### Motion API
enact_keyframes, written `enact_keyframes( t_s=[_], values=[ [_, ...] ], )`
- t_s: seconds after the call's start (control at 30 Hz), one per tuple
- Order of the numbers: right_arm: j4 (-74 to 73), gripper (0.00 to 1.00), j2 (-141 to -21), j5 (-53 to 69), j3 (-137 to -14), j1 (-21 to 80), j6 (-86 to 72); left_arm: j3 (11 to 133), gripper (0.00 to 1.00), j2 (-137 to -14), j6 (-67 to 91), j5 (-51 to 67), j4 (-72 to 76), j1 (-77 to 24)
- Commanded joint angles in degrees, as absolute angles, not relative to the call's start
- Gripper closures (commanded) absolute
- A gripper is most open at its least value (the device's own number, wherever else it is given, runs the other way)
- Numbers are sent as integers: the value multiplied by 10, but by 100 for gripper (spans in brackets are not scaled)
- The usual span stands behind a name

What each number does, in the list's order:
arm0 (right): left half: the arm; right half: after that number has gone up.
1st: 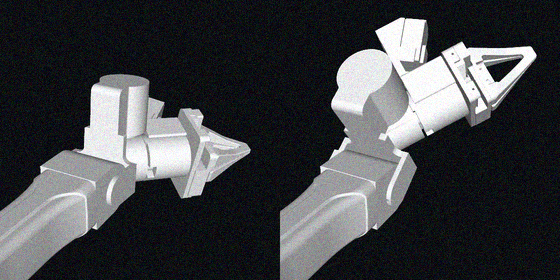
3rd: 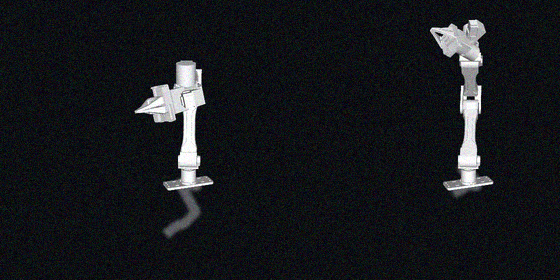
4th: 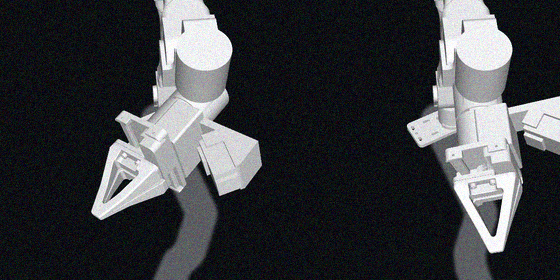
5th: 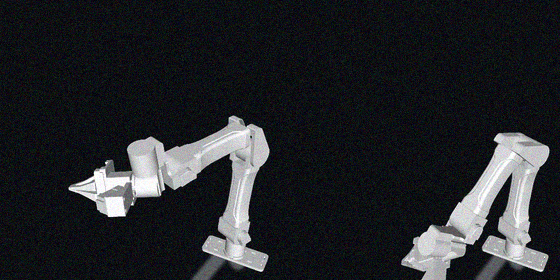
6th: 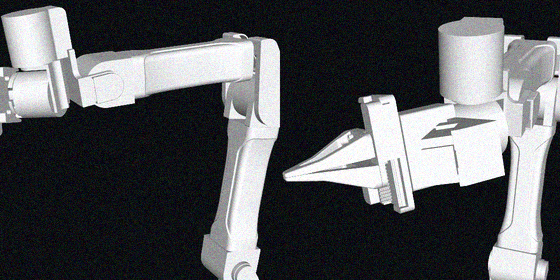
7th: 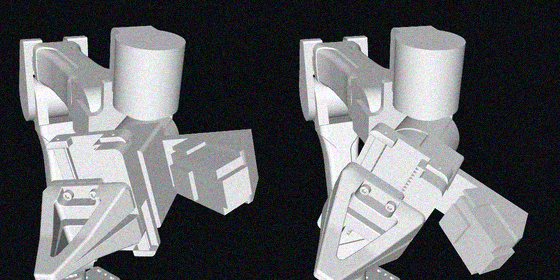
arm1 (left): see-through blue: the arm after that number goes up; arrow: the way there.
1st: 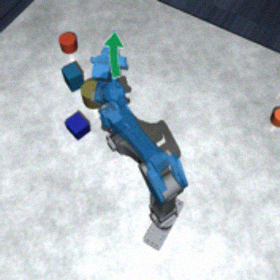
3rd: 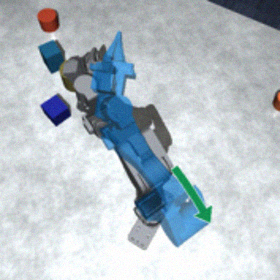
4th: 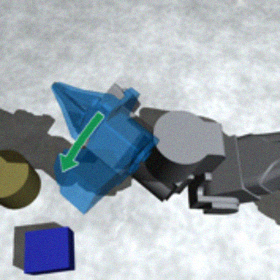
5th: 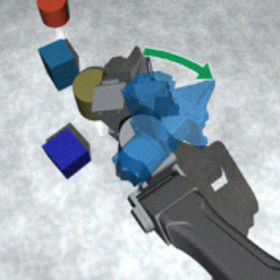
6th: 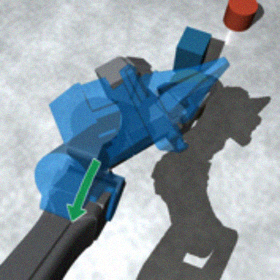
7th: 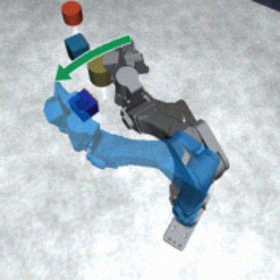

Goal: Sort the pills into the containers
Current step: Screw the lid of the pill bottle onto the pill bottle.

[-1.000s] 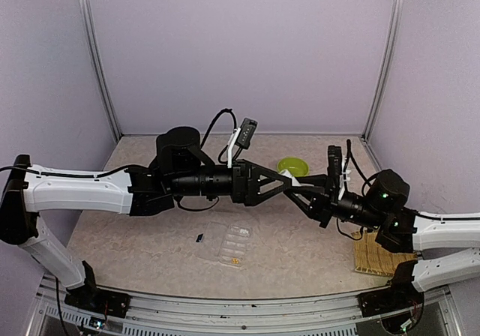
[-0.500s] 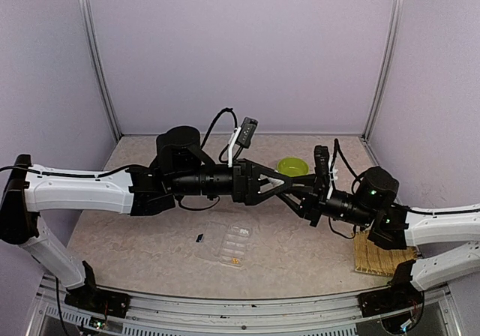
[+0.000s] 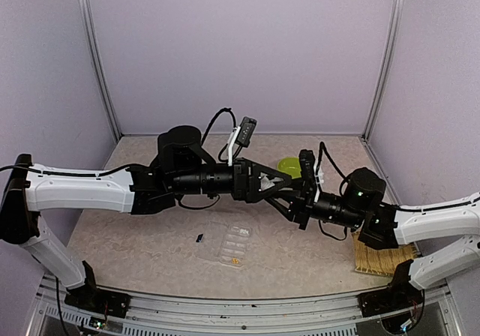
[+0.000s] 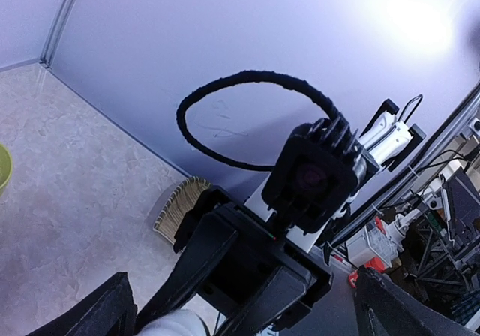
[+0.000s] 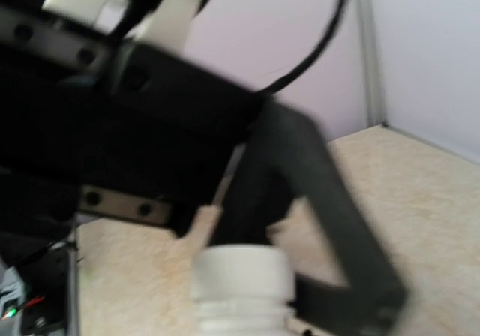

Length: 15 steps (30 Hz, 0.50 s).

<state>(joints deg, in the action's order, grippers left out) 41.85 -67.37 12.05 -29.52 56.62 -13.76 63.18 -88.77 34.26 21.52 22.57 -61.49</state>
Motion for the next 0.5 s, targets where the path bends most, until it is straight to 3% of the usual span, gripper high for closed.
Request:
enact_keyframes(
  t_s=[0.0,0.47],
  values=[
    [415,87,-701,132,-315,585,-132,659,1,-890,339,250,258,-631],
    [409,87,-649,113,-300,594,-115,640,1,-867,332,212,239,-626]
  ],
)
